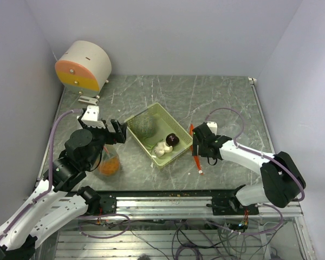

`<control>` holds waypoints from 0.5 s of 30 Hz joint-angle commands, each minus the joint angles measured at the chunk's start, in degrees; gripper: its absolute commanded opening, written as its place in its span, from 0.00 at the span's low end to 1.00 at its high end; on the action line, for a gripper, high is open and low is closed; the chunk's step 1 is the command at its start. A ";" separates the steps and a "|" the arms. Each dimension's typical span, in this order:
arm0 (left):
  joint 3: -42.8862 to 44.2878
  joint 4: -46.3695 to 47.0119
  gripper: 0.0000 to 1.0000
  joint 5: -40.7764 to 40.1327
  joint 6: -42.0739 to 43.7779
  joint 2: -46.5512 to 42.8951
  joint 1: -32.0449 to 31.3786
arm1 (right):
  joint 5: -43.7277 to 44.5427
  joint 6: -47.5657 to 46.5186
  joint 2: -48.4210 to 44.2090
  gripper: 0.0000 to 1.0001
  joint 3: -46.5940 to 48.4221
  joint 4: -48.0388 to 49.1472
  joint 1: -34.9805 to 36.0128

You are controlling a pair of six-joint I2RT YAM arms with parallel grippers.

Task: Place the food in the zip-top bag and seal the zipper
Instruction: Pick up the zipper food storage bag at the center of the board.

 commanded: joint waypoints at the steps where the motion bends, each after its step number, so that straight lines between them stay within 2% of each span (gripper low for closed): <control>1: -0.02 -0.76 1.00 1.23 0.98 -0.33 0.35 | 1.88 -1.34 1.26 0.75 1.69 3.00 0.11; 11: -0.95 -0.06 1.00 1.60 1.21 -0.34 0.40 | -1.44 -2.71 -5.11 0.75 1.43 3.63 1.62; 12: -0.97 0.04 0.99 1.89 1.16 -0.13 0.36 | -1.56 -2.86 -5.71 0.76 1.49 3.42 1.84; 15: -0.91 0.28 1.00 2.74 1.00 0.58 0.36 | -0.97 -3.30 -5.56 0.93 1.50 3.29 2.06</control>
